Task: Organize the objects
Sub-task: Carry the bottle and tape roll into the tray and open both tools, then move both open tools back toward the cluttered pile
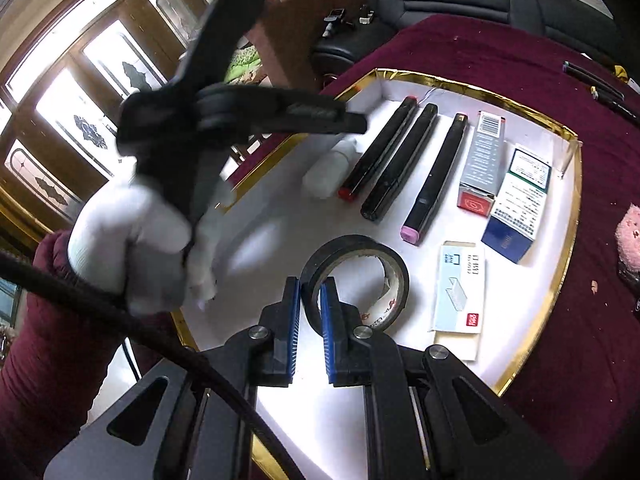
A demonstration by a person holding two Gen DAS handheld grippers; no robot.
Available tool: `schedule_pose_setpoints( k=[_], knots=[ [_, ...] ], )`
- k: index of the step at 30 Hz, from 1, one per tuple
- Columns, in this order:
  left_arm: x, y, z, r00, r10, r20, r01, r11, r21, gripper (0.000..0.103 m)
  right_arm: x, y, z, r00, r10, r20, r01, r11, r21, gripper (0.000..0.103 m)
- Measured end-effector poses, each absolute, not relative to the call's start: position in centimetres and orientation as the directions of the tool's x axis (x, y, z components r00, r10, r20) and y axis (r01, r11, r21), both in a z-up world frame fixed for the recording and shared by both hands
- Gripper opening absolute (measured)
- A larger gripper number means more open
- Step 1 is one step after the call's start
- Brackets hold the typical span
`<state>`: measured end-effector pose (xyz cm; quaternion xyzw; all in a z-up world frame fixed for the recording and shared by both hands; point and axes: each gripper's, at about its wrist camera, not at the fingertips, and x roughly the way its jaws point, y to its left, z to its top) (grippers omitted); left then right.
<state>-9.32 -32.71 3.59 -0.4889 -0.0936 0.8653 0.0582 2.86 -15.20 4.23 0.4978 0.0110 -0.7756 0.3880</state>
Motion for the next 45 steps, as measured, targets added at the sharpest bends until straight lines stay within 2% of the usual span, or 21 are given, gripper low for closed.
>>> schedule_pose_setpoints(
  k=[6,13,15,18,20,24,27,31,34,37,39,41,45],
  knots=[
    [-10.8,-32.1,3.4,-0.517,0.170,-0.839,-0.007,-0.981,-0.195,0.022,2.7,-15.8,3.5,-0.181,-0.578,-0.796,0.622,-0.694,0.363,0.009],
    [-9.2,-33.7,5.0,-0.550,0.236,-0.801,0.016,-0.956,-0.293,0.022,2.7,-16.2,3.1,-0.172,-0.559,-0.811,0.630,-0.695,0.345,0.010],
    [-8.3,-34.3,5.7,-0.562,0.249,-0.788,0.025,-0.948,-0.317,0.025,2.7,-15.8,3.1,-0.174,-0.567,-0.805,0.622,-0.697,0.357,0.010],
    [-6.7,-35.1,7.0,-0.587,0.279,-0.760,0.031,-0.931,-0.365,0.035,2.7,-14.2,4.0,-0.194,-0.594,-0.781,0.604,-0.699,0.382,0.013],
    [-5.4,-35.0,7.7,-0.606,0.292,-0.740,0.024,-0.923,-0.384,0.040,3.0,-12.4,5.0,-0.229,-0.607,-0.761,0.594,-0.706,0.385,0.015],
    [-2.7,-34.3,9.1,-0.629,0.338,-0.700,-0.008,-0.903,-0.429,0.042,3.8,-7.3,6.8,-0.317,-0.622,-0.716,0.545,-0.737,0.399,0.025],
    [-1.5,-32.9,9.6,-0.637,0.361,-0.681,-0.034,-0.896,-0.443,0.046,4.1,-1.5,7.9,-0.391,-0.622,-0.678,0.475,-0.768,0.431,0.025],
    [-0.6,-29.4,9.9,-0.622,0.406,-0.669,-0.086,-0.885,-0.457,0.046,3.5,4.0,9.9,-0.493,-0.600,-0.630,0.378,-0.800,0.466,0.026],
    [-0.2,-25.4,10.1,-0.589,0.454,-0.668,-0.153,-0.875,-0.459,0.046,4.6,8.1,11.8,-0.601,-0.529,-0.598,0.306,-0.845,0.440,0.027],
    [0.1,-21.3,10.5,-0.561,0.480,-0.675,-0.212,-0.871,-0.443,0.046,8.1,12.9,14.6,-0.750,-0.415,-0.516,0.247,-0.898,0.364,0.050],
    [0.1,-18.4,10.8,-0.540,0.499,-0.678,-0.251,-0.864,-0.436,0.046,10.0,16.1,15.4,-0.829,-0.355,-0.431,0.195,-0.908,0.372,0.088],
    [-0.1,-15.8,10.8,-0.520,0.509,-0.686,-0.275,-0.860,-0.430,0.046,10.5,19.3,14.4,-0.866,-0.330,-0.375,0.141,-0.882,0.450,0.090],
    [-0.3,-10.8,9.9,-0.467,0.520,-0.715,-0.315,-0.853,-0.415,0.046,8.9,24.2,9.5,-0.780,-0.413,-0.469,0.017,-0.764,0.645,0.090]
  ],
)
